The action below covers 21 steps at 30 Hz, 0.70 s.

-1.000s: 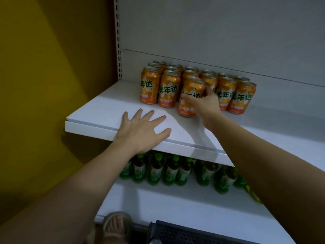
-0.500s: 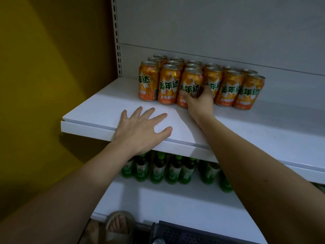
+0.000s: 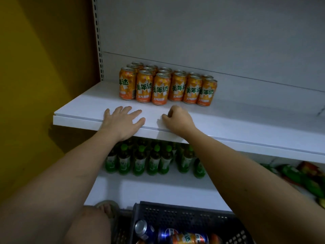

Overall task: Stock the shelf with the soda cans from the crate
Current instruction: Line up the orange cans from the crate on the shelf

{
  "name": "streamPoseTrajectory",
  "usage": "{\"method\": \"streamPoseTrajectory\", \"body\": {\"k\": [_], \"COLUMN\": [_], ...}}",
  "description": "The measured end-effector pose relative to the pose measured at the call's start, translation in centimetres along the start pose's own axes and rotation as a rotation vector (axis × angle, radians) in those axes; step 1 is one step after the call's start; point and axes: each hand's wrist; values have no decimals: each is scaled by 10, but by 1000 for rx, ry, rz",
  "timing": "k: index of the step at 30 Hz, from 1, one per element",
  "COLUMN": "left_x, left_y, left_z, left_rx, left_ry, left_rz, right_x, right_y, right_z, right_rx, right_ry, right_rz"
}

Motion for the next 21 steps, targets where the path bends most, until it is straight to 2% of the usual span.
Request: {"method": "streamPoseTrajectory", "body": {"k": [6, 10, 15, 21], "left_x": [-10, -17, 11, 87], "left_y": [-58, -102, -162, -214], "left_z": [21, 27, 40, 61], "left_rx": [-11, 35, 65, -1], "left_ry": [18, -126, -207, -172], "left_rz": [97, 130, -8, -235], "right_x": [-32, -32, -14, 32], "right_y": [-64, -112, -174, -238], "right_z": [-8, -5, 7, 35], "right_rx": [-37, -4, 52, 119], "right_ry": [-34, 0, 59, 84], "right_rz": [-158, -198, -254, -432]}}
Point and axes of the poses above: each hand's wrist, its own y-axis towards the middle knuckle, its own x-axis out of the palm, z = x × y, and after that the axes turned 14 degrees about -x, right-handed
